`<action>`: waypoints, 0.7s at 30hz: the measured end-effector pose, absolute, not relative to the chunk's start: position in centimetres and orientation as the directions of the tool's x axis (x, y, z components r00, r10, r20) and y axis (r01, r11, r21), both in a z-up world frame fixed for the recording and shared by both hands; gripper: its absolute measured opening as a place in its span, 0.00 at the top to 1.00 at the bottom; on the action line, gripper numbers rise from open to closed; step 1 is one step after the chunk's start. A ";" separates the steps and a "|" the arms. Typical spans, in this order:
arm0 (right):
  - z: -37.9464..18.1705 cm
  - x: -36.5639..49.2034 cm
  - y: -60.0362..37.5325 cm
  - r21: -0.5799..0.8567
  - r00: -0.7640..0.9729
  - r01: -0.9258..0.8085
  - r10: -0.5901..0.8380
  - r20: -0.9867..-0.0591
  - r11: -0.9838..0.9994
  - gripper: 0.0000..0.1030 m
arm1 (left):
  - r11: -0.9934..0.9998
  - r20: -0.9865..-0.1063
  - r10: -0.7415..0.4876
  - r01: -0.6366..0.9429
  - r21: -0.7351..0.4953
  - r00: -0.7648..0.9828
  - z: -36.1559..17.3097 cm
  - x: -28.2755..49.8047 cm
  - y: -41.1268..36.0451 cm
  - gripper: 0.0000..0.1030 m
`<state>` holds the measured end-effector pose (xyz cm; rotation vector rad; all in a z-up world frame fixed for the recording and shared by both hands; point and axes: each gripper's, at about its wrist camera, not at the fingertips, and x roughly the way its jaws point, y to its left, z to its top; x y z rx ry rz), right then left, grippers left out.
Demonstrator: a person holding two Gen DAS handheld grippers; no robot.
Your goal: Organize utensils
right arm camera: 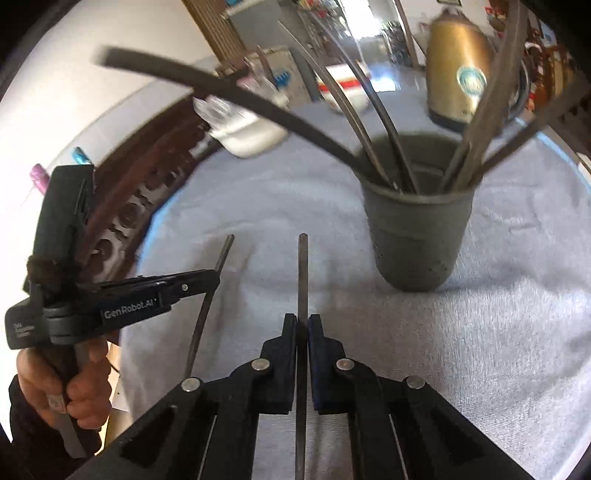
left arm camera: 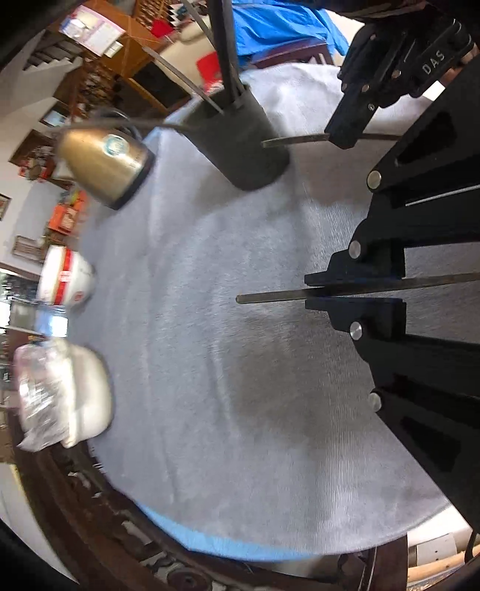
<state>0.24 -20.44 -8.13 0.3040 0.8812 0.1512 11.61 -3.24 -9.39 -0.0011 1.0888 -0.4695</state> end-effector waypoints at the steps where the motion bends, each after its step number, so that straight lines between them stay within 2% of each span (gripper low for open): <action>1: -7.6 -0.2 -20.3 0.325 0.644 -0.018 0.259 -0.720 0.946 0.94 | 0.902 -0.839 -0.373 0.366 -0.228 0.396 -8.5 11.2 -2.8 0.95; 12: -2.1 -4.7 -18.0 0.254 0.800 -0.149 0.267 -0.537 0.956 0.94 | 0.897 -0.725 -0.411 0.384 -0.217 0.552 -1.5 7.1 -1.1 0.95; 21: 0.4 -6.0 -17.9 0.241 0.854 -0.150 0.248 -0.457 0.959 0.94 | 0.909 -0.688 -0.381 0.387 -0.156 0.617 1.2 5.4 -2.1 0.95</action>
